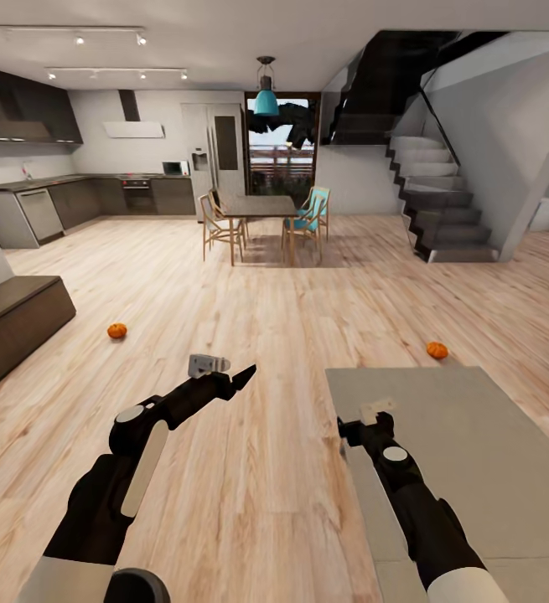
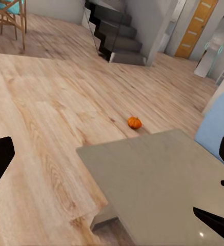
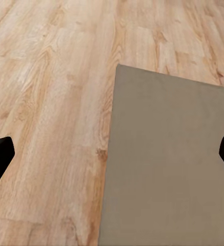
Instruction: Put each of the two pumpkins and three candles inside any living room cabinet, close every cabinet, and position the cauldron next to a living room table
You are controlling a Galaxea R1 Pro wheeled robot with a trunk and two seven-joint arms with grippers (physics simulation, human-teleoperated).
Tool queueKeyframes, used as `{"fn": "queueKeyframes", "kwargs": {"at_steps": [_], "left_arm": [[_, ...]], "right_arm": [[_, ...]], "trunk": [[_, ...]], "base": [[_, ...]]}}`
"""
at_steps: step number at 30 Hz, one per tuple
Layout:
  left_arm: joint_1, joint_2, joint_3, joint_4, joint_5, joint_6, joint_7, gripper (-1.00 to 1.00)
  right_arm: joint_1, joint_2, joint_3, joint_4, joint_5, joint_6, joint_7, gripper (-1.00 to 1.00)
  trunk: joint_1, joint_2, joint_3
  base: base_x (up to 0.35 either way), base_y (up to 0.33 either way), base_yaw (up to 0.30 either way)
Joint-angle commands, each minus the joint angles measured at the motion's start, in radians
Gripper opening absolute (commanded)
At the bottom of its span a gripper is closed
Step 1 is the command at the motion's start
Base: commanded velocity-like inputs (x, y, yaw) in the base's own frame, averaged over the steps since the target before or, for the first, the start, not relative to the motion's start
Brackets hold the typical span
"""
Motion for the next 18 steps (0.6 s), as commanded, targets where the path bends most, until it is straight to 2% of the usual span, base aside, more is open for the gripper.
{"fn": "queueKeyframes", "kwargs": {"at_steps": [1,5,13,18], "left_arm": [[0.000,0.000,0.000,0.000,0.000,0.000,0.000,1.00],[0.000,0.000,0.000,0.001,0.000,-0.001,0.000,1.00],[0.000,0.001,0.000,0.001,0.001,-0.002,0.000,1.00],[0.000,0.000,0.001,0.000,0.001,0.000,0.000,1.00]], "right_arm": [[0.000,0.000,0.000,0.000,0.000,0.000,0.000,1.00],[0.000,0.000,0.000,0.002,0.000,0.000,0.000,1.00],[0.000,0.000,0.000,0.002,0.000,0.000,0.000,1.00],[0.000,0.000,0.000,0.006,0.001,0.000,0.000,1.00]], "trunk": [[0.000,0.000,0.000],[0.000,0.000,0.000],[0.000,0.000,0.000],[0.000,0.000,0.000]], "base": [[0.196,-0.138,0.000],[0.219,-0.113,0.000],[0.063,-0.017,0.000],[0.221,-0.001,0.000]]}}
